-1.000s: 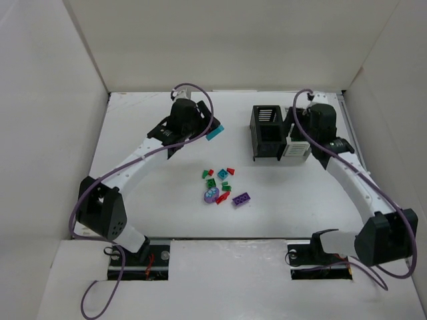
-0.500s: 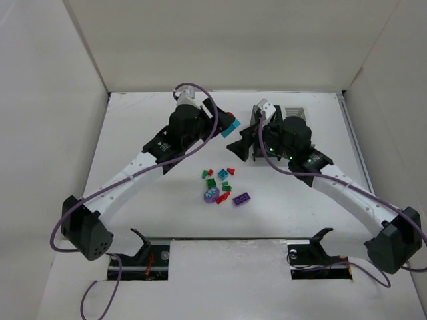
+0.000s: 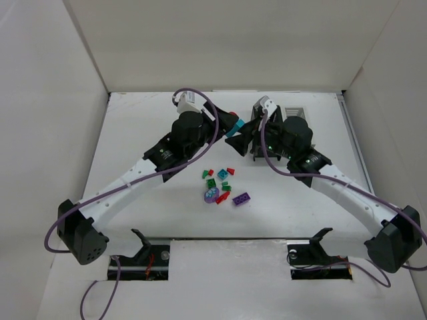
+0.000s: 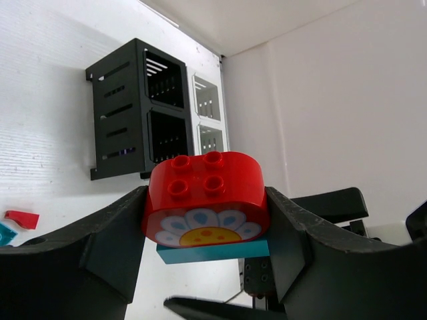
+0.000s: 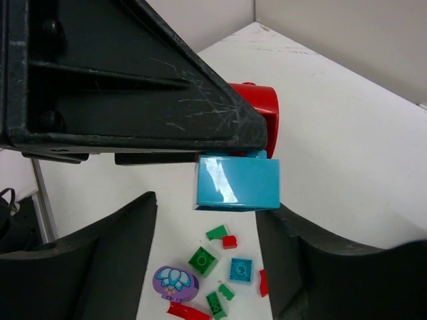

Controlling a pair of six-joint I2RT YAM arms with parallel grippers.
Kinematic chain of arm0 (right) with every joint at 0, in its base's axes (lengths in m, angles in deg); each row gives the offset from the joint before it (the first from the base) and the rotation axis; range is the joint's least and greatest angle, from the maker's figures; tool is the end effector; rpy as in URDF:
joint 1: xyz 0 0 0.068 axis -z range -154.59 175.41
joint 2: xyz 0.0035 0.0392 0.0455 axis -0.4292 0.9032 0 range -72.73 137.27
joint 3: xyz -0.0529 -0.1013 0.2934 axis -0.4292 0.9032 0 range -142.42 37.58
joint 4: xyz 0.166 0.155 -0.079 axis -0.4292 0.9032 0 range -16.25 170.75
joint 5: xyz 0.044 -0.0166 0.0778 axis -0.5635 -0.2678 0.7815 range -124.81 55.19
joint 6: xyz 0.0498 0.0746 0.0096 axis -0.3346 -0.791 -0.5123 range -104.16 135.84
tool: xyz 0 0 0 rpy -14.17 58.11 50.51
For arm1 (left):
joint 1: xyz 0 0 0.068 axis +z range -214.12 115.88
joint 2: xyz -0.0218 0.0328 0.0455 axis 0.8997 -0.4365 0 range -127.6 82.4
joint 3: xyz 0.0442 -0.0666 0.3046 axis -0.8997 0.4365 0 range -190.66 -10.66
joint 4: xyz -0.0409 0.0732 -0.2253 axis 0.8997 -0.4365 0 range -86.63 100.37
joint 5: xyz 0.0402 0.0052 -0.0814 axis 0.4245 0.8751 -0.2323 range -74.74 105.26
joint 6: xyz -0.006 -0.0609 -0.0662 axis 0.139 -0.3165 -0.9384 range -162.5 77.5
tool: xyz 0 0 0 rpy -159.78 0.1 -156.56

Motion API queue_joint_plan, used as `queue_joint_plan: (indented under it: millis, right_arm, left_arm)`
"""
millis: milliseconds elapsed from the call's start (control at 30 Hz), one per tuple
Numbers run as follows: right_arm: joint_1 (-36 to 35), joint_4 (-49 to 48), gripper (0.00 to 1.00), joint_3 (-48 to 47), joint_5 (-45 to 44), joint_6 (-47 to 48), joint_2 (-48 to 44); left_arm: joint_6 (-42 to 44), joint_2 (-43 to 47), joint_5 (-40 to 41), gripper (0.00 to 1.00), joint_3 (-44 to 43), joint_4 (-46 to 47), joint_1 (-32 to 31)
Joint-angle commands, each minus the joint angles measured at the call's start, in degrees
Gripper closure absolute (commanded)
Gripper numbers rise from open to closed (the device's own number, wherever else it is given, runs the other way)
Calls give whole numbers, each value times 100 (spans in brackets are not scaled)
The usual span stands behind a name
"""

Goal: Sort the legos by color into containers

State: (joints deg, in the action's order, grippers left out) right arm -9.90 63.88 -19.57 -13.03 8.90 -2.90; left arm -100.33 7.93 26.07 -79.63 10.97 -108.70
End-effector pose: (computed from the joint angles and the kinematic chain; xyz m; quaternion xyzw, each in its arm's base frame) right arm 0.2217 0.1937 0.4043 -0.3006 0.6576 0.3717 0.5823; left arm 0.2367 -0.2121 0.4349 -0.1479 0.7212 -0.4812 0.4759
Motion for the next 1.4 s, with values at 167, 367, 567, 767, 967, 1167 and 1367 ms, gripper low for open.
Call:
queue_joint_plan:
  millis: [167,367,567,767,967,1167,1367]
  right_arm:
    - [-90,-613,51,98,125,-97,-258]
    - [-90,-666,72,98,72,-44,-259]
    - [-90,-666,88,98,10,-44,-259]
    - [-90,-666,100,361,-103,-44,-443]
    - [41,-499,100,984,-218,-44,-987]
    - [357,-174,100,1302,-428,-44,-1401]
    - [928,-68,100,978,-1078,-44,-886]
  left_arm:
    - [-133,179,211,77,41,335,-104]
    - [-133,65,19,77,41,484,-104]
    - [-10,-41,-44,77,-64,432,-104]
    - [-10,-41,62,77,-117,318,-43]
    - [-10,12,-139,77,-65,168,493]
    - [-10,-41,-202,77,-11,116,906]
    - [253,-155,-202,77,-64,-95,1092]
